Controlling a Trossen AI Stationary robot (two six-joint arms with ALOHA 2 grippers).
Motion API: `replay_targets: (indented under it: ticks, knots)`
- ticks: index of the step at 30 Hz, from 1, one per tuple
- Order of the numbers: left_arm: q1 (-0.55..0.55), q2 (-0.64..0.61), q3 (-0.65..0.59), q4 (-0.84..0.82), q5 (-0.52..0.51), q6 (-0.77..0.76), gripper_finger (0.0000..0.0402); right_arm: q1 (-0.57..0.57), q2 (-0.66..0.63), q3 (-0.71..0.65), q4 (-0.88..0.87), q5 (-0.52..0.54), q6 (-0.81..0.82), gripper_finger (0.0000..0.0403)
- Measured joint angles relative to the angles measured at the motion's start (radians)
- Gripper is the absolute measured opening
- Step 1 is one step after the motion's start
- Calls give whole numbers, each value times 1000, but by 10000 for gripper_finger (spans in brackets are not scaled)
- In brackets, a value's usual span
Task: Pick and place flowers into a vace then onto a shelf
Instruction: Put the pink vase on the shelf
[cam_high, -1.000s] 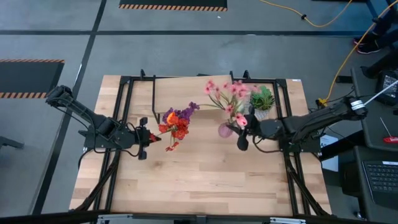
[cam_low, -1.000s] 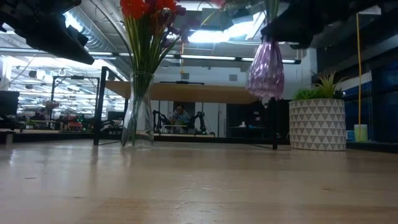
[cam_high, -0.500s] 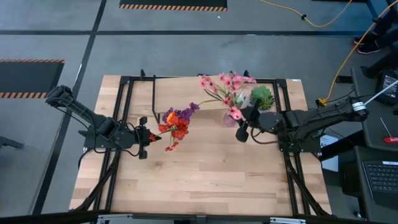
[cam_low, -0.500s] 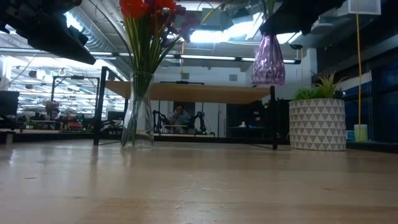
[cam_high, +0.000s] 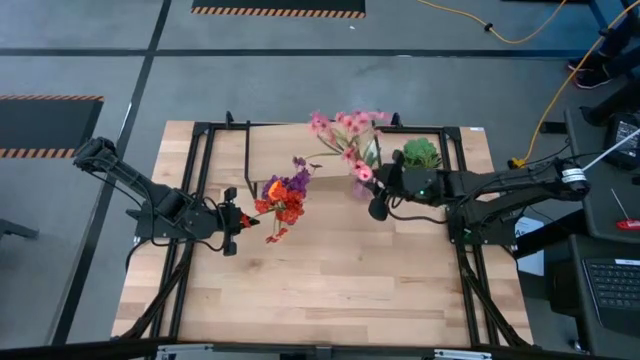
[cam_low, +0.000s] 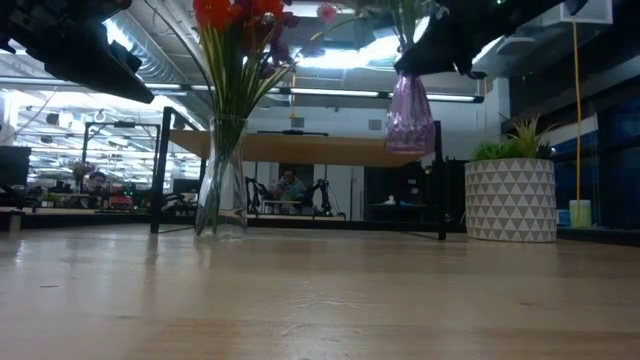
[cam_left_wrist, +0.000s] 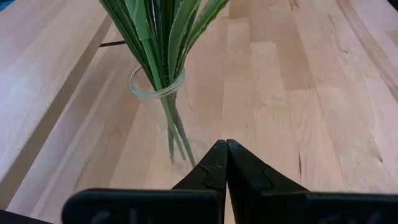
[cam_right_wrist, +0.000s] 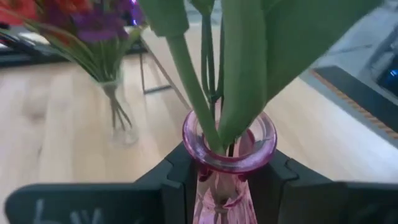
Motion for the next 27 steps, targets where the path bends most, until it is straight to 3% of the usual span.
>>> replay_targets:
  ticks: [5,27]
  knots:
    - [0,0,0,0,0,0,5,-26,-22,0,62,-68,-45,98]
    - [0,0,0,0,0,0,2,-176,-43,4,208,-58,-219,98]
